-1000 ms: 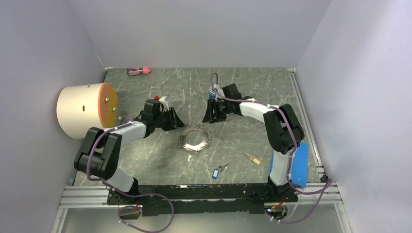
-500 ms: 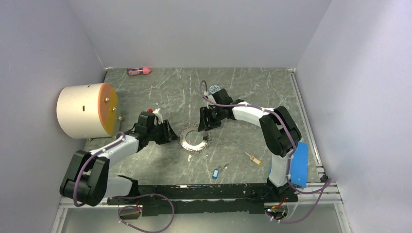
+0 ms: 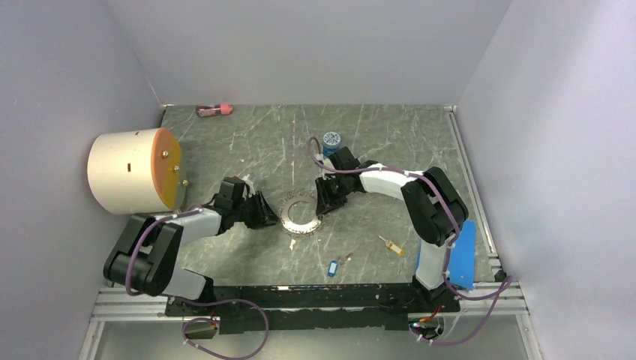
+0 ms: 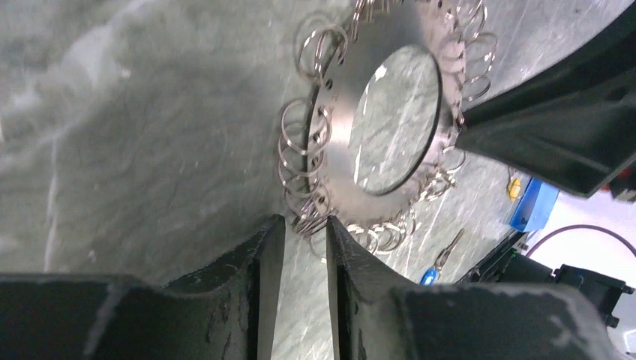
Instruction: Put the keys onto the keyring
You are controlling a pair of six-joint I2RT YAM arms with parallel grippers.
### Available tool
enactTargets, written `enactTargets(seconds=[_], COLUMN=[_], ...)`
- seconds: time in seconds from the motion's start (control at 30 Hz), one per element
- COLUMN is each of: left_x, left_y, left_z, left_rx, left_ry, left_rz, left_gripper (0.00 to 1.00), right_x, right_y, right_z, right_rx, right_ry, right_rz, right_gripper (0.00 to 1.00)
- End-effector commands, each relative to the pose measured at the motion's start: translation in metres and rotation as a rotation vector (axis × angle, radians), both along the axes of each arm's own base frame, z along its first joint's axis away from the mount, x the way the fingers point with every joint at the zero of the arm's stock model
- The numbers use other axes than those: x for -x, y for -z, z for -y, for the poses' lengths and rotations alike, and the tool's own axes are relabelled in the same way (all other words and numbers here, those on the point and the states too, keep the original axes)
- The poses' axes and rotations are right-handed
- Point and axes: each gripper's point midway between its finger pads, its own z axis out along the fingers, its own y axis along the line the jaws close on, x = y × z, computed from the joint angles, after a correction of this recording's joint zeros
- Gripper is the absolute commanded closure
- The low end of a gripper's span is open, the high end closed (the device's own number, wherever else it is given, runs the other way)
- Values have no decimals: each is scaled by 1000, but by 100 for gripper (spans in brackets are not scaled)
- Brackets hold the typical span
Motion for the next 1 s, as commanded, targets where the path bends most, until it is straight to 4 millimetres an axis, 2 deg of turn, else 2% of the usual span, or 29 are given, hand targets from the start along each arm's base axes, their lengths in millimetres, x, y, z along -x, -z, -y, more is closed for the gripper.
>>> enactTargets(seconds=[0.0, 0.1, 0.2, 0.27, 0.33, 0.4, 0.5, 0.57, 0.73, 0.97], left_x=[-27, -40, -50, -56, -62, -60, -57, -54, -40, -16], left_y=[-12, -16, -17, -19, -22, -21, -22, -24, -27, -22], left_z=[12, 16, 15, 12, 7, 0, -12, -19, -22, -10], left_rx=[22, 13, -28, -62, -107, -159, -227, -253, -238, -103], left_ry=[12, 30, 50, 59, 59, 60, 51, 39, 29, 16], left_rz=[64, 84, 97, 109, 123, 110, 112, 115, 119, 78], left_gripper=[70, 74, 75, 74, 73, 70, 65, 60, 58, 58], right_x=[24, 39, 58, 71, 74, 70, 57, 49, 43, 47], right_y=[-8, -12, -19, -20, -23, -27, -36, -45, -58, -51], right_z=[3, 2, -1, 0, 2, 6, 10, 10, 7, 5], right_rx=[-7, -38, -86, -99, -88, -68, -32, -29, -43, -36], right_ry=[-46, -61, -90, -111, -111, -100, -70, -54, -49, -61], right_rz=[-23, -63, -118, -145, -130, -87, -16, 22, 63, 36], right_gripper=[78, 83, 85, 85, 81, 75, 59, 53, 52, 55])
